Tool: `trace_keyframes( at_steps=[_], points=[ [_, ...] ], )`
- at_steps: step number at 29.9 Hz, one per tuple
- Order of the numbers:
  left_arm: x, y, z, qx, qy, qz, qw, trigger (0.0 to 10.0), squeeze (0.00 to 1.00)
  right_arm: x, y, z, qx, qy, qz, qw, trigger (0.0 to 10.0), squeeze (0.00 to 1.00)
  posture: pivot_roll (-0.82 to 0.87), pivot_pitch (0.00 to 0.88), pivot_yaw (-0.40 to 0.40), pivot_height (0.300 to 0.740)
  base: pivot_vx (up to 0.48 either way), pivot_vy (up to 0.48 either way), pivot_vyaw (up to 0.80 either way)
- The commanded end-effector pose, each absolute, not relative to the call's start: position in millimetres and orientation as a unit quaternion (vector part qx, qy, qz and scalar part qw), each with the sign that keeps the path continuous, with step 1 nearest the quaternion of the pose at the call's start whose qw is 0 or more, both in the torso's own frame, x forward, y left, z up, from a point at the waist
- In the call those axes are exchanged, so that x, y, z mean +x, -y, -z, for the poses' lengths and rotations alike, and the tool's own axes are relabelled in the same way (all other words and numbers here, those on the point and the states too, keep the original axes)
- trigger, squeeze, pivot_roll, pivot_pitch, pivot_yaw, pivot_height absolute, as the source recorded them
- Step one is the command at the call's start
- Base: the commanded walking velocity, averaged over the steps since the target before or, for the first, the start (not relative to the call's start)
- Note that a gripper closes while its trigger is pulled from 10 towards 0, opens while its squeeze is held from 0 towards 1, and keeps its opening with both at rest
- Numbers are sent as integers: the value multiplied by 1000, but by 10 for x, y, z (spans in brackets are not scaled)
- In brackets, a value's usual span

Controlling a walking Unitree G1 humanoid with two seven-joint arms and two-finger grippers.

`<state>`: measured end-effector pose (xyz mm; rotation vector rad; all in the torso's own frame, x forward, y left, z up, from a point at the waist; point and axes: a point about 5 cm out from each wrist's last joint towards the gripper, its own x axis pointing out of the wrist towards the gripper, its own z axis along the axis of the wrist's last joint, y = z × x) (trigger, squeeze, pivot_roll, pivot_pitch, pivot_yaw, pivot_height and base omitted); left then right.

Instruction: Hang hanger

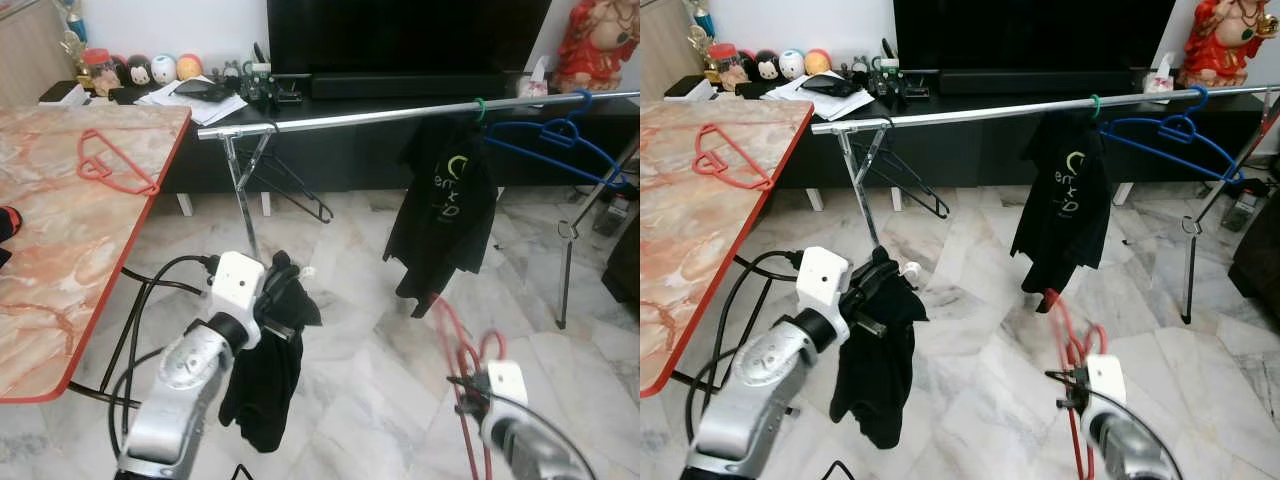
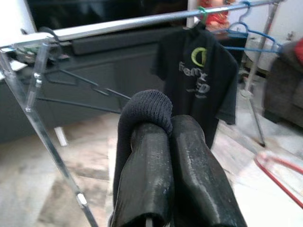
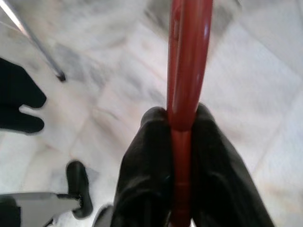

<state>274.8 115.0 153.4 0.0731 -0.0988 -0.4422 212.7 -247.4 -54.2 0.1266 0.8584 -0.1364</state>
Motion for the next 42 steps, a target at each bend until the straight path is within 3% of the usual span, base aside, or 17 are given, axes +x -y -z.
trace_keyframes(
  at_steps=[1,2,5,12,23,31,40,42],
  points=[
    [2756,-1114,-1647,38,81,200,976,10000,0,2033,2483,606,87,-425,116,893,10000,0,53,0,-5,740,0,0,0],
    [2754,-1051,-1680,25,87,191,977,10000,0,1903,2426,701,98,-445,147,878,10000,0,70,0,-6,740,0,0,0],
    [2742,-1025,-1704,27,93,185,978,10000,0,1857,2359,747,106,-450,165,871,10000,0,87,0,-5,740,0,0,0],
    [2816,-1193,-1765,58,111,146,981,10000,0,1872,2100,798,136,-450,158,868,10000,0,118,0,29,740,0,0,0],
    [2857,-1178,-1800,58,111,158,980,10000,0,1920,1852,811,145,-447,149,870,10000,0,128,0,73,740,0,0,0],
    [2816,-1147,-1769,41,103,157,981,10000,0,1821,1830,861,155,-453,164,862,10000,0,125,0,90,740,0,0,0],
    [2741,-1646,-1746,25,87,38,995,10000,0,1791,2069,836,129,-446,145,874,10000,0,205,0,-2,740,0,0,0],
    [2741,-1646,-1746,25,87,38,995,10000,0,1791,2069,836,129,-446,145,874,10000,0,205,0,-2,740,0,0,0]
  ],
)
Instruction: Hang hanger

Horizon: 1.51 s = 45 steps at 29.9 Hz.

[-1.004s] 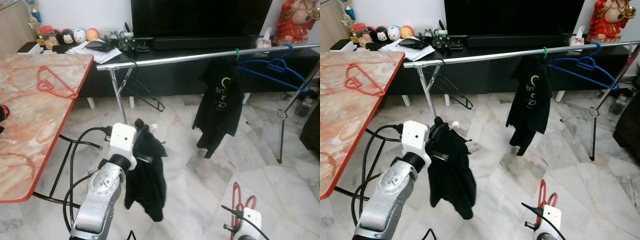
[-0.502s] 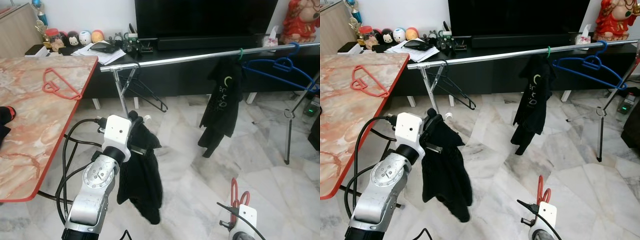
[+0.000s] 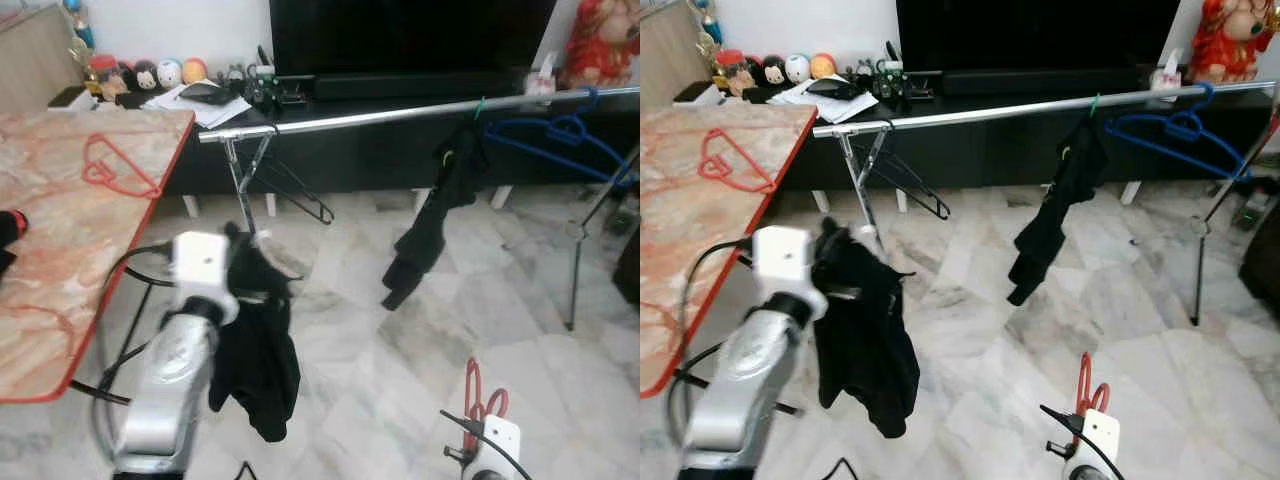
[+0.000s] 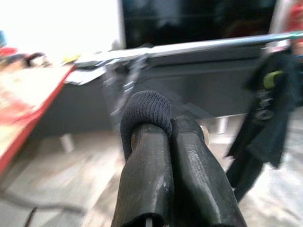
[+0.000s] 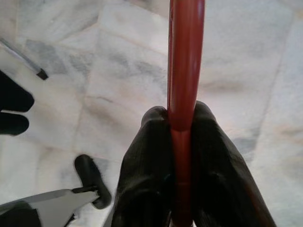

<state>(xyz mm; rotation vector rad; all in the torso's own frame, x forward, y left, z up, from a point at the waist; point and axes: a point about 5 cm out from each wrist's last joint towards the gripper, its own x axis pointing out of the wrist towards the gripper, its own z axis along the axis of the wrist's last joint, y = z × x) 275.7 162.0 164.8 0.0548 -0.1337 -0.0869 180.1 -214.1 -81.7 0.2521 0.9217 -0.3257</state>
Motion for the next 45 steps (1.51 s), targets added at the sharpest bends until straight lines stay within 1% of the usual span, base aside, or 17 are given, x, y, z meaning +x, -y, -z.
trace_keyframes(
  at_steps=[1,2,5,8,9,12,15,18,19,20,23,26,30,35,45],
  points=[
    [2706,-1721,-1731,27,83,25,996,10000,0,1777,2082,840,123,-449,143,874,10000,0,205,0,-2,740,0,0,0],
    [2658,-1771,-1713,30,79,15,996,10000,0,1775,2094,839,119,-449,142,874,10000,0,214,0,-31,740,0,0,0],
    [2591,-1751,-1664,14,67,-2,998,10000,0,1786,2072,834,107,-446,119,880,10000,0,205,0,-37,740,0,0,0],
    [2571,-1609,-1643,-9,62,6,998,10000,0,1775,2057,837,59,-453,69,887,10000,0,228,0,-53,740,0,0,0],
    [2571,-1609,-1643,-9,62,6,998,10000,0,1775,2057,837,59,-453,69,887,10000,0,228,0,-53,740,0,0,0],
    [2546,-1478,-1668,-18,62,16,998,10000,0,1784,2112,821,35,-454,51,889,10000,0,240,0,-61,740,0,0,0],
    [2545,-1412,-1650,-22,58,20,998,10000,0,1822,2204,787,29,-452,63,889,10000,0,208,0,-47,740,0,0,0],
    [2583,-1326,-1685,-15,55,52,997,10000,0,1908,2322,718,50,-432,103,895,10000,0,190,0,-42,740,0,0,0],
    [2597,-1331,-1682,-8,54,54,997,10000,0,1919,2339,708,54,-429,110,895,10000,0,186,0,-38,740,0,0,0],
    [2618,-1390,-1664,2,54,50,997,10000,0,1929,2365,698,52,-428,121,894,10000,0,177,0,-29,740,0,0,0],
    [2643,-1457,-1674,0,53,41,998,10000,0,1946,2398,681,54,-425,133,894,10000,0,143,0,-18,740,0,0,0],
    [2654,-1454,-1690,3,56,47,997,10000,0,1934,2425,680,68,-422,143,893,10000,0,131,0,-16,740,0,0,0],
    [2770,-1356,-1693,-8,59,60,996,10000,0,1916,2513,666,84,-420,166,888,10000,0,92,0,-18,740,0,0,0],
    [2793,-1224,-1690,-20,62,78,995,10000,0,1939,2554,642,90,-416,170,889,10000,0,77,0,-19,740,-49,0,0],
    [2877,-1145,-1697,-25,68,90,993,10000,0,1986,2608,598,86,-409,168,893,10000,0,39,0,-4,740,-250,0,0]
  ],
)
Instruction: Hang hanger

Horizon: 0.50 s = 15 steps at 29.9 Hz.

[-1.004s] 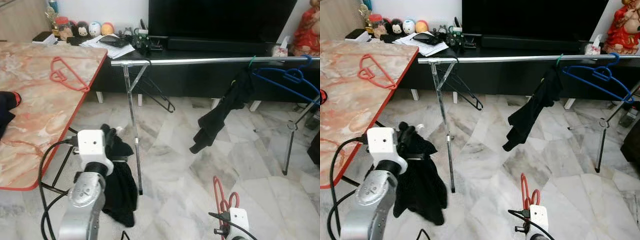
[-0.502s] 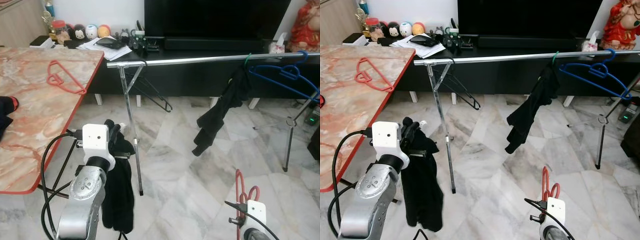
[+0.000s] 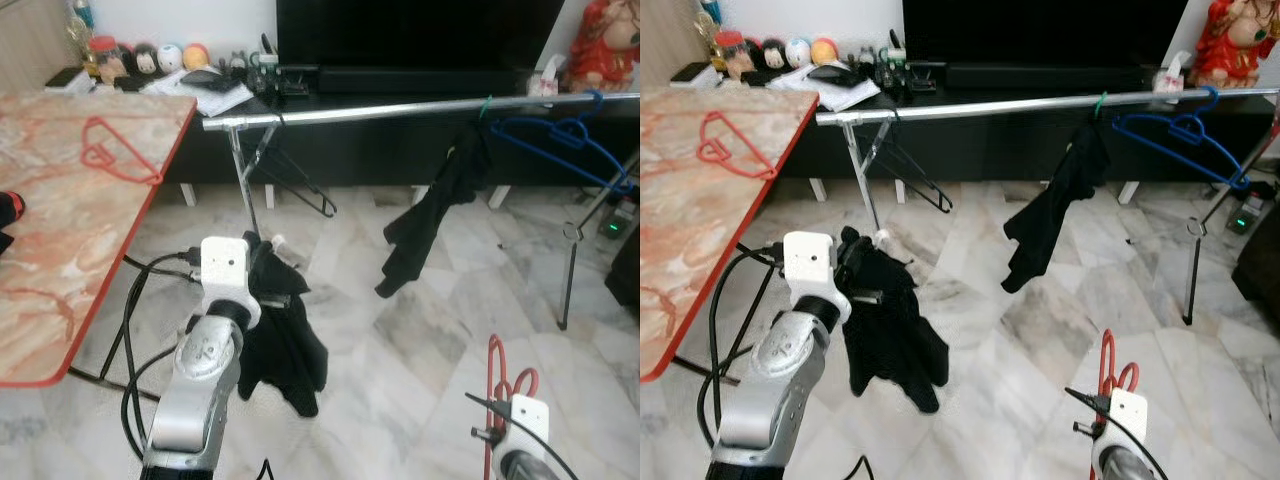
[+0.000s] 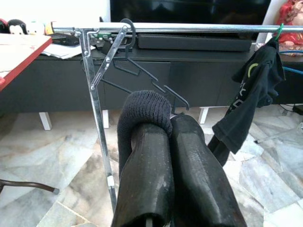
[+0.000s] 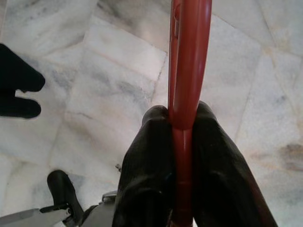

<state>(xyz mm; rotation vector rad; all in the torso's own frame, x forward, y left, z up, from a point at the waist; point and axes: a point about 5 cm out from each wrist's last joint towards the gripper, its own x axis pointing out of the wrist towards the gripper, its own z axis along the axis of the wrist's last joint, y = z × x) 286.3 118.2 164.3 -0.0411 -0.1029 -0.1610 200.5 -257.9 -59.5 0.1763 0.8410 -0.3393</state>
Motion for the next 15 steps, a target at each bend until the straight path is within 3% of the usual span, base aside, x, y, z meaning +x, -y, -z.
trace_keyframes(
  at_steps=[1,10,15],
  points=[
    [2879,-1141,-1692,-24,68,90,993,10000,0,1986,2609,598,87,-409,168,893,10000,0,39,0,-4,740,-259,0,0],
    [2888,-1109,-1690,-24,70,93,993,10000,0,1982,2624,597,87,-412,177,890,10000,0,48,0,-11,740,-270,0,0],
    [2884,-1148,-1671,-4,61,88,994,10000,0,1955,2588,623,88,-414,175,889,10000,0,64,0,-9,740,0,0,0]
  ],
)
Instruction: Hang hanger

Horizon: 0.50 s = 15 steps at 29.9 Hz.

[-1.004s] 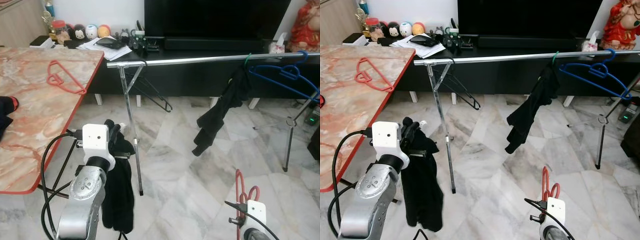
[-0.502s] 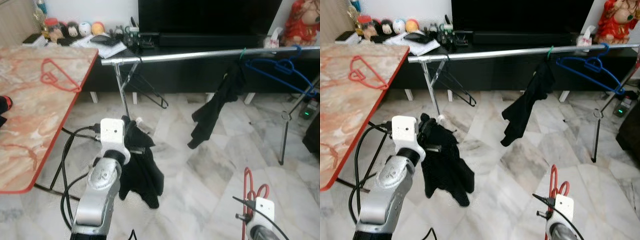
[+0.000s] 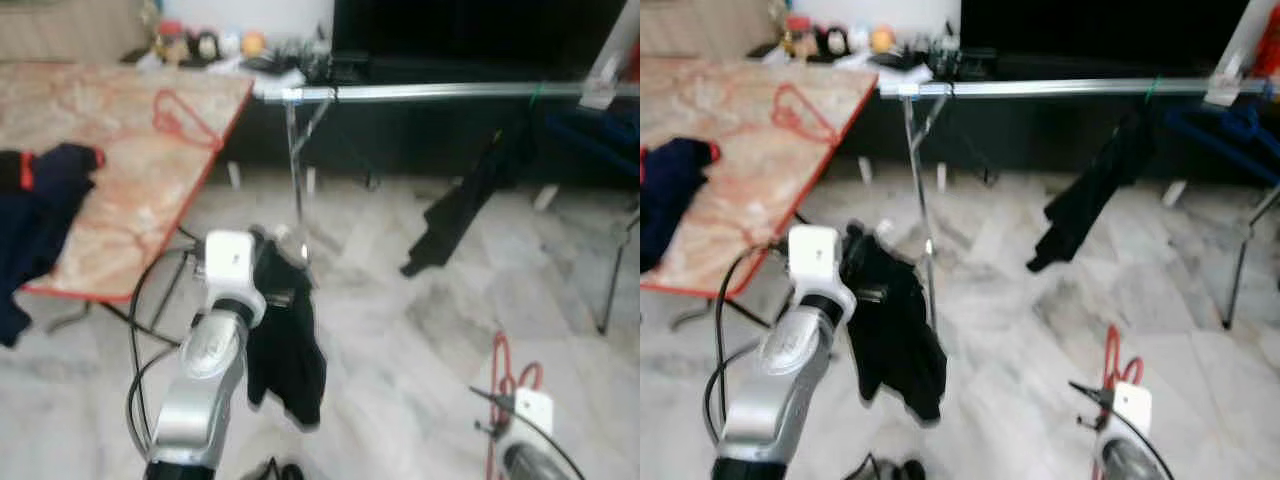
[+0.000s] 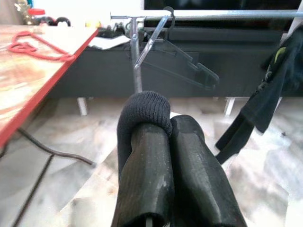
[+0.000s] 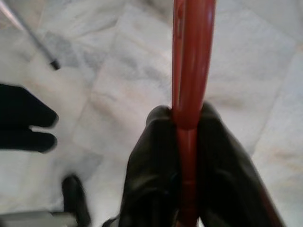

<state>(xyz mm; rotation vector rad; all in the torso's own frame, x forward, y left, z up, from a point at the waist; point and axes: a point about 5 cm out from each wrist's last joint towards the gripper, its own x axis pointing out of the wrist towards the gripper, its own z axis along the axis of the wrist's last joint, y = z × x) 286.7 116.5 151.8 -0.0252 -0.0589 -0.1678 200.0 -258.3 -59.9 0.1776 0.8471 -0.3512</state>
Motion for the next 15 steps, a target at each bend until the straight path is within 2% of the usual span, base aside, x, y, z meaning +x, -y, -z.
trace_keyframes(
  at_steps=[1,7,10,15],
  points=[
    [2869,-1157,-1690,-8,64,90,994,10000,0,1940,2586,631,89,-414,176,889,10000,0,79,0,-8,740,0,0,0],
    [2809,-1213,-1683,-11,58,89,994,10000,0,1891,2555,666,88,-420,172,887,10000,0,98,0,-3,740,0,0,0],
    [2773,-1212,-1689,-21,52,88,995,10000,0,1854,2412,728,87,-430,161,884,10000,0,107,0,-1,740,0,0,0],
    [2777,-1188,-1685,-22,50,92,994,10000,0,1782,2357,777,85,-441,158,879,10000,0,102,0,-17,740,0,49,0]
  ],
)
